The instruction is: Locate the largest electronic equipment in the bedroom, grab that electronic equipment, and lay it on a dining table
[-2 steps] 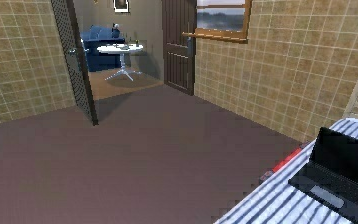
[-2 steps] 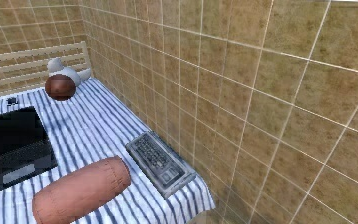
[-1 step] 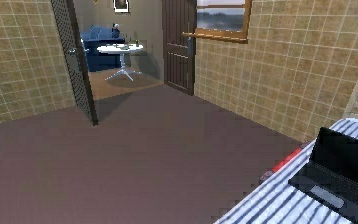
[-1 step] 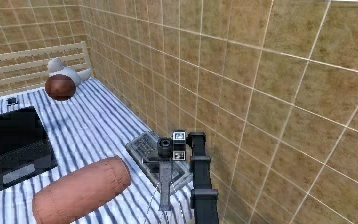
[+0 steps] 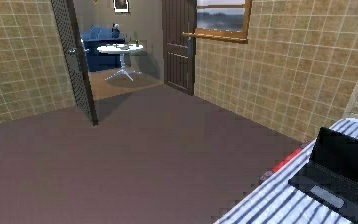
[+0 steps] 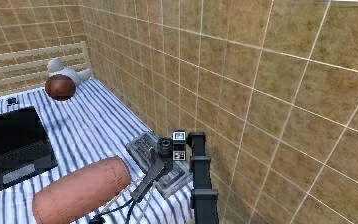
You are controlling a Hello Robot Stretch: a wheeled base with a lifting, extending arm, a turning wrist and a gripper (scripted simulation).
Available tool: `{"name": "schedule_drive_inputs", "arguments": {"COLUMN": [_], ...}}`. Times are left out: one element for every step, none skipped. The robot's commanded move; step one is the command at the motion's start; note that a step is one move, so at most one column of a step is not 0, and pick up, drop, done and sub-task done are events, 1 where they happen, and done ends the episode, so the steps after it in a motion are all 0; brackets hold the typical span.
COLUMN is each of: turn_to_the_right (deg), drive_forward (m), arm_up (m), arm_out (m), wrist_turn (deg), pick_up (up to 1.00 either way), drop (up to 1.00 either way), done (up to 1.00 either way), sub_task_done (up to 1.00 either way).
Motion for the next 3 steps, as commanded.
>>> {"name": "schedule_drive_inputs", "arguments": {"turn_to_the_right": [0.0, 0.0, 0.0], "drive_forward": [0.00, 0.00, 0.00], "arm_up": [0.00, 0.00, 0.00], "arm_out": [0.00, 0.00, 0.00], "wrist_turn": [45.0, 45.0, 33.0], "pick_up": [0.00, 0.00, 0.00], "drop": [0.00, 0.00, 0.00], "done": [0.00, 0.00, 0.00], "sub_task_done": [0.00, 0.00, 0.00]}}
